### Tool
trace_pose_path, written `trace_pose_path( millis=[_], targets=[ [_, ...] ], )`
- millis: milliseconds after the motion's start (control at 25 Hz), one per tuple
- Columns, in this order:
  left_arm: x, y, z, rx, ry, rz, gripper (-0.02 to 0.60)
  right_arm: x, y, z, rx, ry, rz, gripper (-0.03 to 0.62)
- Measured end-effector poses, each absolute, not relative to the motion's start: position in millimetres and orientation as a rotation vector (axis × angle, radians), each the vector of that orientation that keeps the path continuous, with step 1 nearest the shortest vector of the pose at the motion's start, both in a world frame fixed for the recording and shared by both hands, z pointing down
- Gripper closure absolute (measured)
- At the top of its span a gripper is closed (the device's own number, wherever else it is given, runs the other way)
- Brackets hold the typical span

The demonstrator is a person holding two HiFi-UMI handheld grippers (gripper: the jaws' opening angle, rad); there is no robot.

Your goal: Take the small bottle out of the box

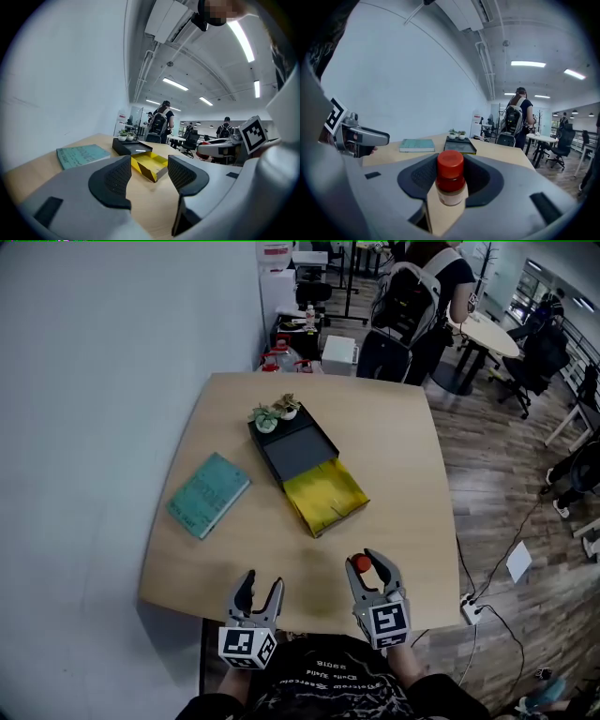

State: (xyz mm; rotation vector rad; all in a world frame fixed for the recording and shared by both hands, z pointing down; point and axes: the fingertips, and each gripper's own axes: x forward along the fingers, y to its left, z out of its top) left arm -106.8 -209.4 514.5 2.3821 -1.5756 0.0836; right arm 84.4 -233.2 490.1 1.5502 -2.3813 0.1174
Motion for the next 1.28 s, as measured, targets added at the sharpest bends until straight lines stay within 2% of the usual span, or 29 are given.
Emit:
trace_pose_path(
  millis=[840,920,1000,1080,1200,1280],
  targets=[
    [-71,-201,514,2.491,-1.434,0.095,0.334,100,-195,505,1.649,-2.368,0.155,0.434],
    [-69,-198,514,2.497,-1.420,0.096,0.367,98,-195,505,1.644,-2.375,0.155,0.434],
    [-67,-196,513,2.500,-1.394,0.085,0.458,95,-194,505,1.633,-2.382,0.151,0.434],
    [-64,-192,513,2.495,-1.374,0.077,0.522,93,-192,505,1.624,-2.390,0.152,0.434],
    [-62,-189,514,2.492,-1.369,0.075,0.568,93,-190,506,1.618,-2.399,0.152,0.434],
    [-61,-188,512,2.496,-1.363,0.072,0.577,94,-190,505,1.617,-2.403,0.152,0.434]
  ],
)
